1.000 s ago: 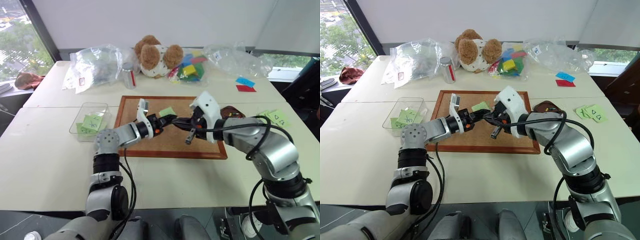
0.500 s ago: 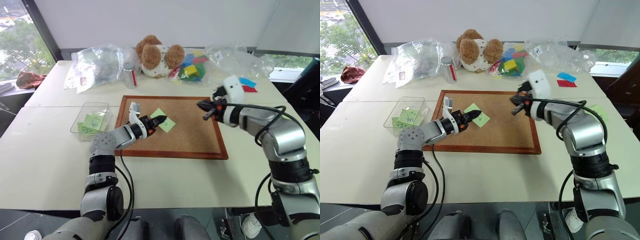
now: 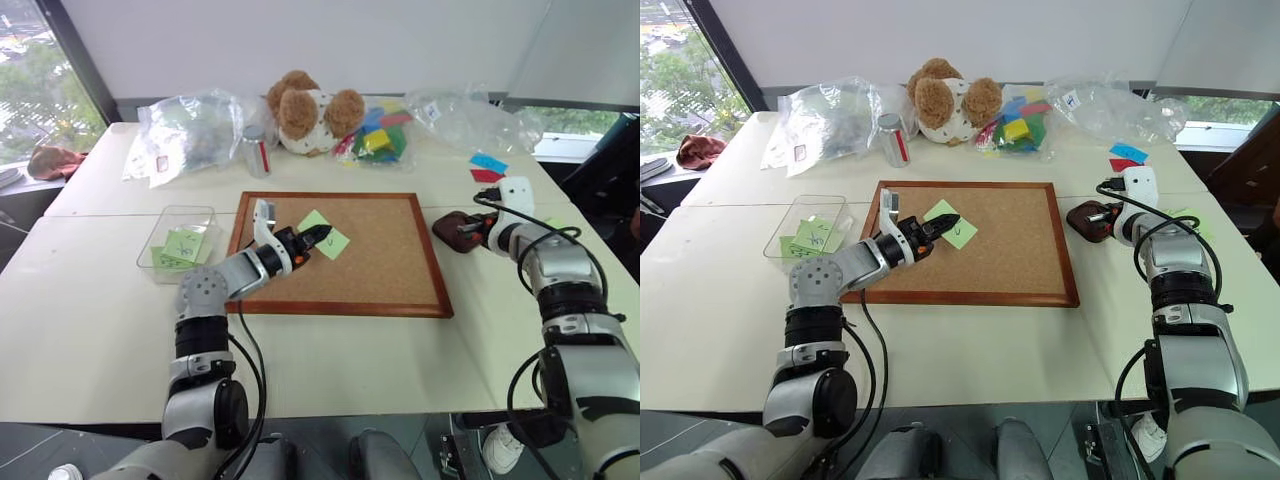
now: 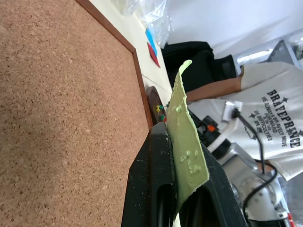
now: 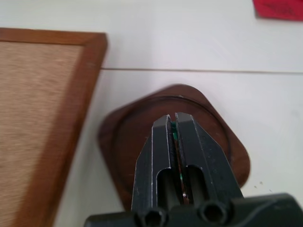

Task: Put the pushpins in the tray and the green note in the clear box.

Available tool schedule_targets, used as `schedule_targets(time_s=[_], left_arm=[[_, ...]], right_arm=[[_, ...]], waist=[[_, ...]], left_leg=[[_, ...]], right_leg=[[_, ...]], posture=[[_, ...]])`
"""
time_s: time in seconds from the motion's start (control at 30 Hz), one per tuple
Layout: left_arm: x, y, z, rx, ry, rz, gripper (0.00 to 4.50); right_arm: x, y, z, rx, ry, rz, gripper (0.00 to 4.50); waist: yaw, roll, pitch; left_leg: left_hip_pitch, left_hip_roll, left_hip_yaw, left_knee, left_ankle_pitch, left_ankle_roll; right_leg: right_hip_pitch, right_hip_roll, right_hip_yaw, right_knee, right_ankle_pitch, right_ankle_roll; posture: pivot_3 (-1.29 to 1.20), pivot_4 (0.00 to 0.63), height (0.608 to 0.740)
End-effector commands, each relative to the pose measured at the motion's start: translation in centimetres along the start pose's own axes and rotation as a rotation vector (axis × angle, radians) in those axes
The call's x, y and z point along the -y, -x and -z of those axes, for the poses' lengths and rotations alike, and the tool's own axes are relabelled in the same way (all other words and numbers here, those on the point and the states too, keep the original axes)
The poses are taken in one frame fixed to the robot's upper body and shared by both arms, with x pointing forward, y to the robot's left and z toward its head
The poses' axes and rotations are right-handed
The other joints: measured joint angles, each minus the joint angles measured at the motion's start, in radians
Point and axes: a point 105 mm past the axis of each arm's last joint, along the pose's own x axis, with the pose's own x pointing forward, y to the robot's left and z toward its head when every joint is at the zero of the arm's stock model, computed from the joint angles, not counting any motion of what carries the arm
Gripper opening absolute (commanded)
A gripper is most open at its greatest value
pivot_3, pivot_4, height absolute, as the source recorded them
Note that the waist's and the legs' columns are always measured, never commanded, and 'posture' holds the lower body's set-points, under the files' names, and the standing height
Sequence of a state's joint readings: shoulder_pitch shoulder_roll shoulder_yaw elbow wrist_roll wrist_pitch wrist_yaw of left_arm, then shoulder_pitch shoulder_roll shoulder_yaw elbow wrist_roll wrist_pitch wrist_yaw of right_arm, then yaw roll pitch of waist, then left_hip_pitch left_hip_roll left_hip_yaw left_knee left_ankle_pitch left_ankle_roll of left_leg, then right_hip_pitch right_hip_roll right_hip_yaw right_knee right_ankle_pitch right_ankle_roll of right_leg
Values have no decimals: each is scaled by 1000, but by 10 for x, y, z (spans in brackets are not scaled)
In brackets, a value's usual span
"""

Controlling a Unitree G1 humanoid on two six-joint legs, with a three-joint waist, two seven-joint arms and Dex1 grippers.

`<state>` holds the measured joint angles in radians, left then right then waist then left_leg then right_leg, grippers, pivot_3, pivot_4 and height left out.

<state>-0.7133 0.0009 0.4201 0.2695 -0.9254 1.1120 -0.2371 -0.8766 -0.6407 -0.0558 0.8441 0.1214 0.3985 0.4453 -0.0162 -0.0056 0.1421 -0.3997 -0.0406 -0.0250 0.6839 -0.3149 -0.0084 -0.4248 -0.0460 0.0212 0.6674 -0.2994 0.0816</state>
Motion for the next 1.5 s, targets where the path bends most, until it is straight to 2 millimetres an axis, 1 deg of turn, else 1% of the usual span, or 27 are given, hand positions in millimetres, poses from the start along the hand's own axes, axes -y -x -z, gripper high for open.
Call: schedule_targets(time_s=[0.03, 0.23, 0.3, 0.33, 0.53, 0.57, 0.6, 0.67, 0.73, 0.83, 0.87, 0.93, 1.0, 1.1, 1.17, 1.23, 1.3, 1.37, 1.4, 1.5], left_arm=[[11, 2, -5, 17, -26, 36, 141], [11, 3, -4, 13, -40, 29, 141], [11, 2, -3, 11, -42, 29, 0], [11, 2, -3, 10, -42, 29, 0], [11, 1, -2, 5, -45, 30, 0], [11, 1, -1, 5, -45, 29, 0], [11, 0, -1, 4, -45, 29, 0], [11, 0, -1, 4, -46, 30, 0], [11, 1, -2, 5, -50, 27, 0], [10, 2, -3, 9, -60, 22, 0], [11, 3, -4, 15, -70, 22, 0], [14, 7, -9, 34, -120, 22, 0], [24, 11, -14, 57, -183, 38, 0], [33, 17, -20, 97, -296, 21, 0], [37, 19, -26, 134, -363, -9, 0], [38, 23, -34, 182, -416, -53, 0], [40, 28, -42, 222, -490, -104, 0], [43, 34, -51, 263, -559, -143, 0], [46, 39, -59, 297, -583, -165, 0], [51, 52, -78, 379, -617, -211, 0]], right_arm=[[-1, -1, -13, 50, -7, -14, 0], [-5, -3, -6, 32, -22, -37, 0], [-5, -3, -5, 30, -22, -39, 631], [-5, -3, -5, 31, -22, -40, 861], [-4, 1, -13, 50, -30, -41, 3811], [-3, 1, -13, 51, -30, -41, 4225], [-3, 2, -14, 52, -30, -42, 4441], [-3, 3, -16, 57, -25, -41, 4441], [-2, 6, -23, 74, -24, -43, 4441], [-11, 15, -38, 120, -30, -106, 4441], [-19, 19, -45, 141, -15, -150, 4441], [-44, 34, -60, 193, 28, -291, 4441], [-84, 63, -74, 272, 133, -514, 4441], [-129, 104, -80, 342, 234, -775, 4441], [-153, 128, -79, 352, 265, -932, 4441], [-169, 145, -76, 347, 284, -1040, 4441], [-179, 153, -74, 341, 308, -1097, 4441], [-183, 153, -73, 335, 322, -1105, 4441], [-186, 153, -73, 333, 329, -1113, 4441], [-190, 152, -73, 334, 339, -1119, 4441]], waist=[[0, 0, 0], [1, 0, 0], [0, 0, 0], [0, 0, 0], [0, 0, 0], [0, 0, 0], [0, 0, 0], [0, 0, 0], [1, 0, 0], [2, 0, 0], [2, 0, 0], [2, 0, 0], [2, 0, 0], [2, 0, 0], [4, 0, 0], [5, 0, 0], [7, 0, 0], [6, 0, 0], [6, 0, 0], [6, 0, 0]], left_leg=[[0, 0, 0, 0, 0, 0], [0, 0, 0, 0, 0, 0], [0, 0, 0, 0, 0, 0], [0, 0, 0, 0, 0, 0], [0, 0, 0, 0, 0, 0], [0, 0, 0, 0, 0, 0], [0, 0, 0, 0, 0, 0], [0, 0, 0, 0, 0, 0], [0, 0, 0, 0, 0, 0], [0, 0, 0, 0, 0, 0], [0, 0, 0, 0, 0, 0], [0, 0, 0, 0, 0, 0], [0, 0, 0, 0, 0, 0], [0, 0, -1, 0, 0, 0], [0, 0, -1, 0, 0, 0], [0, 0, -1, 1, 0, 0], [1, 0, -1, 1, 0, 0], [1, 0, -1, 1, 0, 0], [1, 0, -1, 1, 0, 0], [1, 0, -1, 1, 0, 0]], right_leg=[[0, 0, 0, 0, 0, 0], [0, 0, 0, 0, 0, 0], [0, 0, 0, 0, 0, 0], [0, 0, 0, 0, 0, 0], [0, 0, 0, 0, 0, 0], [0, 0, 0, 0, 0, 0], [0, 0, 0, 0, 0, 0], [0, 0, 0, 0, 0, 0], [0, 0, 0, 0, 0, 0], [0, 0, 0, 0, 0, 0], [0, 0, 0, 0, 0, 0], [0, 0, 0, 0, 0, 0], [0, 0, 0, 0, 0, 0], [0, 0, 0, 0, 0, 0], [0, 0, 0, 0, 0, 0], [1, 0, 0, 0, 0, 1], [2, 0, 0, 0, 1, 1], [2, 0, 0, 0, 1, 1], [2, 0, 0, 0, 1, 1], [2, 0, 0, 0, 1, 1]], posture=[[0, 150, 740], [0, 150, 740], [0, 150, 740], [0, 150, 740], [0, 150, 740], [0, 150, 740], [0, 150, 740], [0, 150, 740], [0, 150, 740], [0, 150, 740], [0, 150, 740], [0, 150, 740], [0, 150, 740], [0, 150, 740], [0, 150, 740], [0, 150, 740], [0, 150, 740], [0, 150, 740], [0, 150, 740], [0, 150, 740]])
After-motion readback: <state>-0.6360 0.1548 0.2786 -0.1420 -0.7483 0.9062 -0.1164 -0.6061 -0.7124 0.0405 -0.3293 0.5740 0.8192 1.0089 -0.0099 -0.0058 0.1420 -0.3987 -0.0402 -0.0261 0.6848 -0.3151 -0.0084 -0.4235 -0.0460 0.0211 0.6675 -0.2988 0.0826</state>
